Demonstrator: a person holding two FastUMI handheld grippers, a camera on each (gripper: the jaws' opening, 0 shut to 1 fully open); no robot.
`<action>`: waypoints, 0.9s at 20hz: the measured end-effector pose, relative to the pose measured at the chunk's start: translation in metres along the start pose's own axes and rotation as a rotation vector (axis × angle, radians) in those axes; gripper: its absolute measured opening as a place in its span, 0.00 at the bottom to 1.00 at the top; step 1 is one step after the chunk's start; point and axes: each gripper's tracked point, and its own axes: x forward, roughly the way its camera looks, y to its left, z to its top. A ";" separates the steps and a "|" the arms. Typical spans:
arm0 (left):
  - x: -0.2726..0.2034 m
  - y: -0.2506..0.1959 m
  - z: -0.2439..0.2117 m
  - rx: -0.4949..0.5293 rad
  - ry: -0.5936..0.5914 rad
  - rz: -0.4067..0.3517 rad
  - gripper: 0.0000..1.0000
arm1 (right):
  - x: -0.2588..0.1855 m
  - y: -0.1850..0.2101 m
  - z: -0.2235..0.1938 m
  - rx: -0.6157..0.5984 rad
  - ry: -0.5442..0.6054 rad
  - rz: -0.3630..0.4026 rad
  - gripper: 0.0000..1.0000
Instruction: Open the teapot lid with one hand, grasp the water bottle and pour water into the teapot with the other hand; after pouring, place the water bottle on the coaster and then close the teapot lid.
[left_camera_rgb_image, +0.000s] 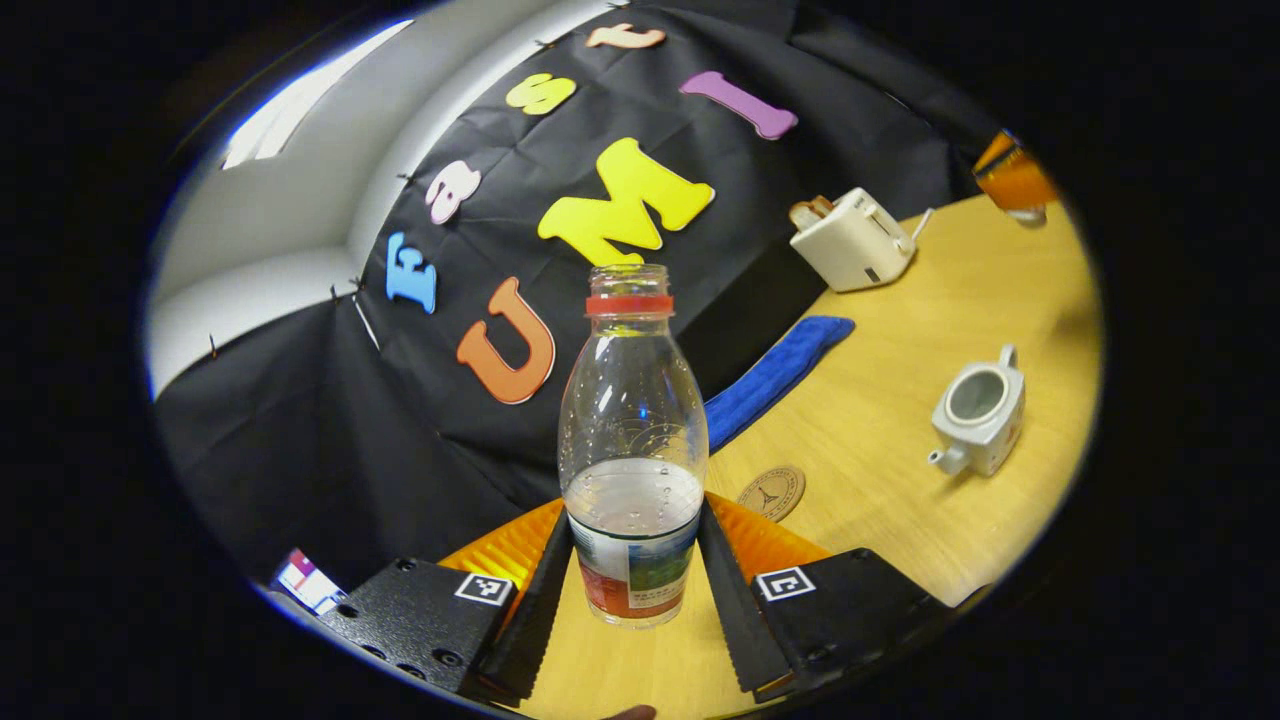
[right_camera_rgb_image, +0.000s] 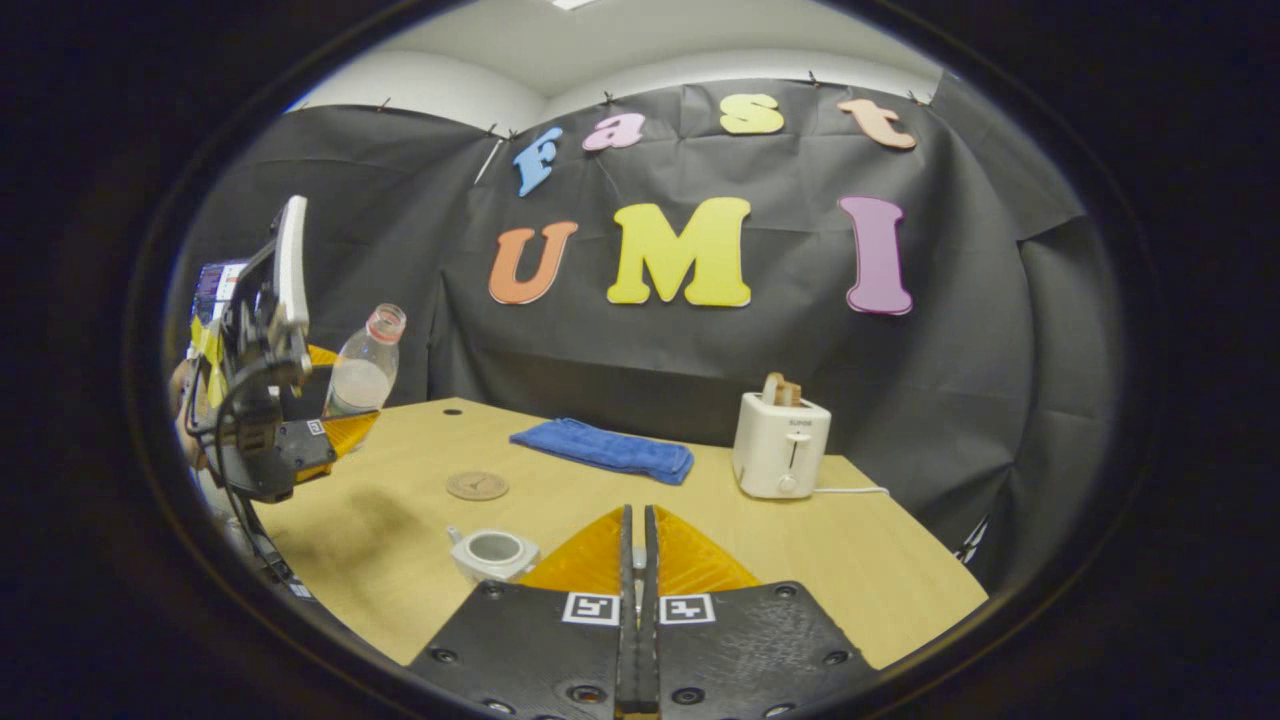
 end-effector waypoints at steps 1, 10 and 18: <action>0.001 -0.004 -0.002 0.038 0.005 -0.011 0.73 | -0.002 -0.003 -0.002 0.000 0.004 -0.003 0.00; 0.007 -0.022 0.011 0.502 -0.045 -0.023 0.73 | -0.010 -0.018 -0.011 0.007 0.023 -0.020 0.00; 0.008 -0.061 0.007 0.736 -0.095 -0.077 0.73 | -0.013 -0.025 -0.023 0.017 0.040 -0.024 0.00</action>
